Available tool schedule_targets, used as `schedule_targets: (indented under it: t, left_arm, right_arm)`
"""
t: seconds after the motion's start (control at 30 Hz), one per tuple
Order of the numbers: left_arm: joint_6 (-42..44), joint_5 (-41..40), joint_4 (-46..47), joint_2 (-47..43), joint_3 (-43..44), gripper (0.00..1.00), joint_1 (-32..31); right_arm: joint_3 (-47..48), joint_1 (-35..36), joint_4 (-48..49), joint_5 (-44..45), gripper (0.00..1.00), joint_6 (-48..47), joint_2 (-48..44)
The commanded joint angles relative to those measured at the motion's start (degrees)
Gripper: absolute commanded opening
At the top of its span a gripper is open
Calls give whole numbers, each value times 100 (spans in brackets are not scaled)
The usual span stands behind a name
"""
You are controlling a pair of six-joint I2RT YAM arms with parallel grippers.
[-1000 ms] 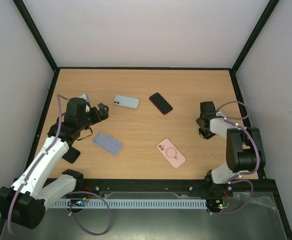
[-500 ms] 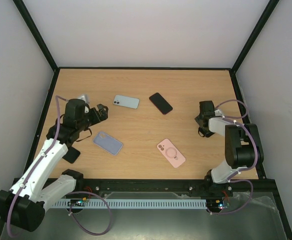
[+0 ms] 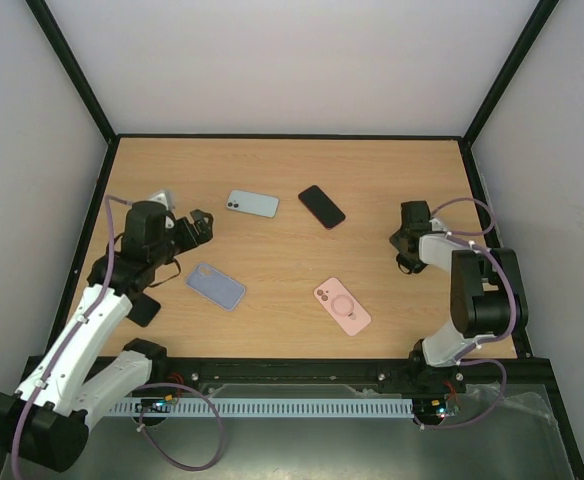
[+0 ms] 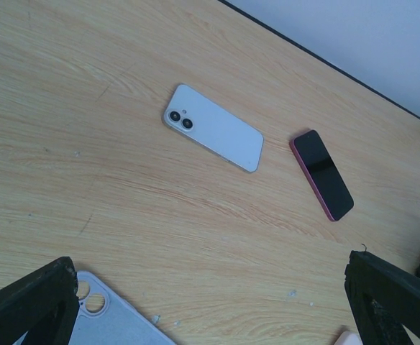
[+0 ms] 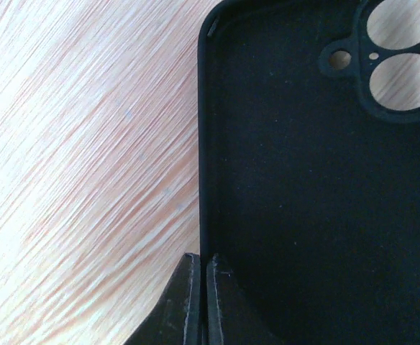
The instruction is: Put the phone into the phone case
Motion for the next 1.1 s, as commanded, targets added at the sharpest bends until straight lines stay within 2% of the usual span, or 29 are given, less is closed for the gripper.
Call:
schedule_targets:
  t: [0.0,0.23,0.33,0.43,0.63,0.93,1.07]
  left_arm:
    - [244,59,-176,-101,-51,100,27]
    - [163,416,19,-34,-200,100,70]
    - [232,693,45,139,-214,100,225]
    - [233,1109,57,328,-251,100,470]
    - [105,1450,264,341,-499,100,739]
    - [211,1331,211,293,-387,100,775]
    - [227,1306,205,304,-385,100,784]
  right_arm:
    - [-154,116,-59,-925,2,-617,-367]
    - [186,1044,-217,-1487,2,-1246,-803]
    - [145,1435,124,-2113,2,-1336,-972]
    - [158,1966,435,-2378,2,-1313,-1032]
    - [511,3081,601,-2569,2,-1321,-451]
    - [993,4028,578,-2751,2,-1243,425]
    - [1118,4208,533,-2734,2,-1197,614]
